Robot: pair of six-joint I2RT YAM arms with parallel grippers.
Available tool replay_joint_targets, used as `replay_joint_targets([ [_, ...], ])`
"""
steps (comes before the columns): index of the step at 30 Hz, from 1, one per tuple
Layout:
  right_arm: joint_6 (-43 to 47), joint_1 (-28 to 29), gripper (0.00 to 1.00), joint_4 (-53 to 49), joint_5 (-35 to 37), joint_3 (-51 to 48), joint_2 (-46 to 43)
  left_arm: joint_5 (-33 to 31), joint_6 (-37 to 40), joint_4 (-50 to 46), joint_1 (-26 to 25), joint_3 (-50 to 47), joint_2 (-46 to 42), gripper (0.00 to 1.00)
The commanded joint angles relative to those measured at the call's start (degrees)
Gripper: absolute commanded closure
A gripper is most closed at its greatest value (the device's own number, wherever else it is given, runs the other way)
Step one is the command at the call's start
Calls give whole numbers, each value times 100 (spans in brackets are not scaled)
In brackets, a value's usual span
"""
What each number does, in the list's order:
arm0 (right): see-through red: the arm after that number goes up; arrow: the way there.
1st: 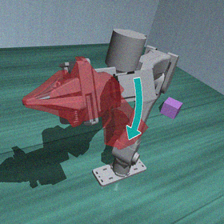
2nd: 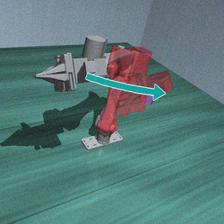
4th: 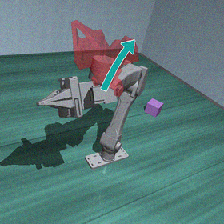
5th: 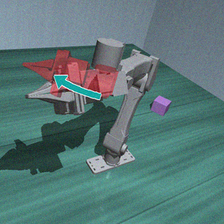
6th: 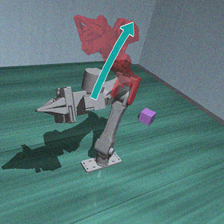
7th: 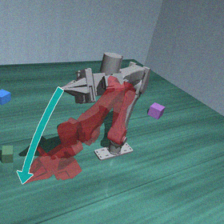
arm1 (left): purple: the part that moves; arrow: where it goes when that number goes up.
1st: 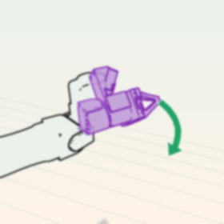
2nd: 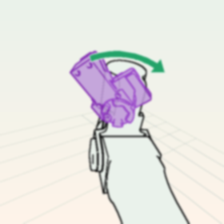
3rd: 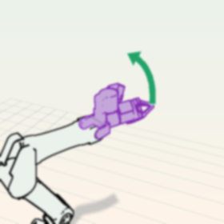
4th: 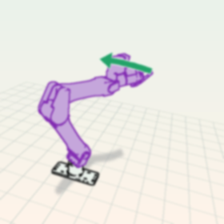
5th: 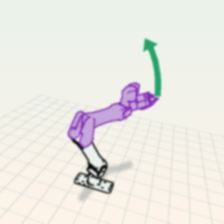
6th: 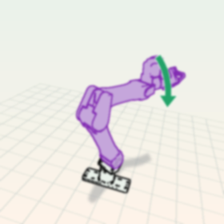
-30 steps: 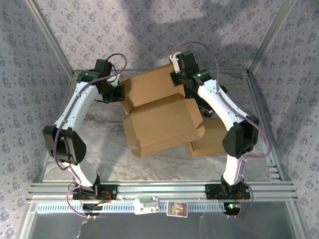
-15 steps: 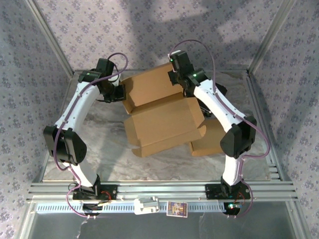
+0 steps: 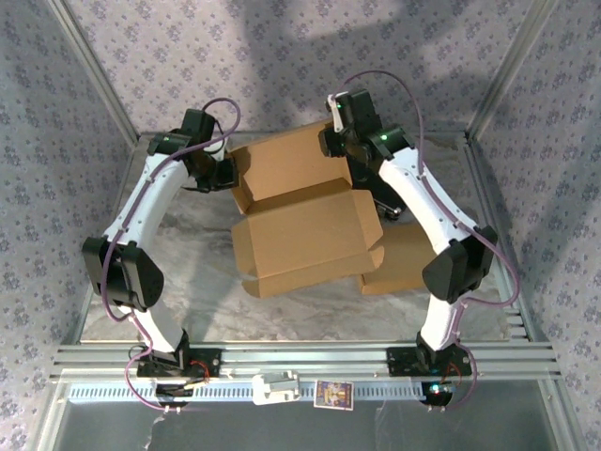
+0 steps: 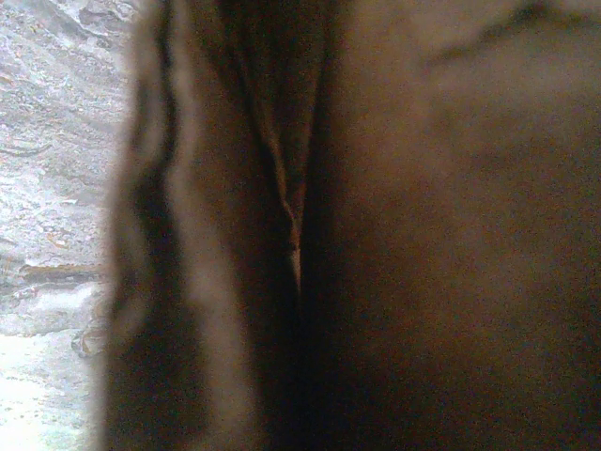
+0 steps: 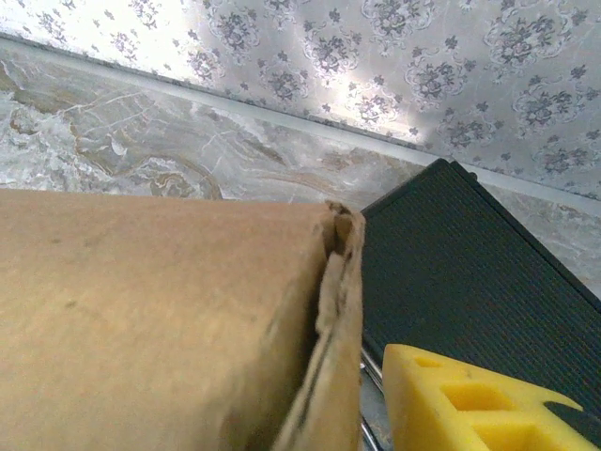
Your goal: Fold the paper box
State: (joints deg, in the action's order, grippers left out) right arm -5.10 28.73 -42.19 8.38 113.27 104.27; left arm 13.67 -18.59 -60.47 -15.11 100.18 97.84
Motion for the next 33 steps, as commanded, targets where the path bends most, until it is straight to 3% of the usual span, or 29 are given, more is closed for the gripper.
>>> replay_joint_targets([
  [1,145,22,52,-271,233,-73,-188,135,-66,-18,-1,313,68,100],
  [7,181,170,52,-226,722,-633,-463,127,-75,-8,0,344,104,100],
  [18,6,245,100,-68,1236,-504,-240,199,-11,39,0,317,156,100],
  [25,-739,556,100,-427,1448,-432,65,-87,-48,329,0,-162,130,93],
  [29,-1309,676,100,-538,1378,-499,189,-367,-122,576,-1,-667,79,79],
  [33,-1685,754,100,-635,1127,-587,352,-607,-154,947,7,-1276,12,79],
])
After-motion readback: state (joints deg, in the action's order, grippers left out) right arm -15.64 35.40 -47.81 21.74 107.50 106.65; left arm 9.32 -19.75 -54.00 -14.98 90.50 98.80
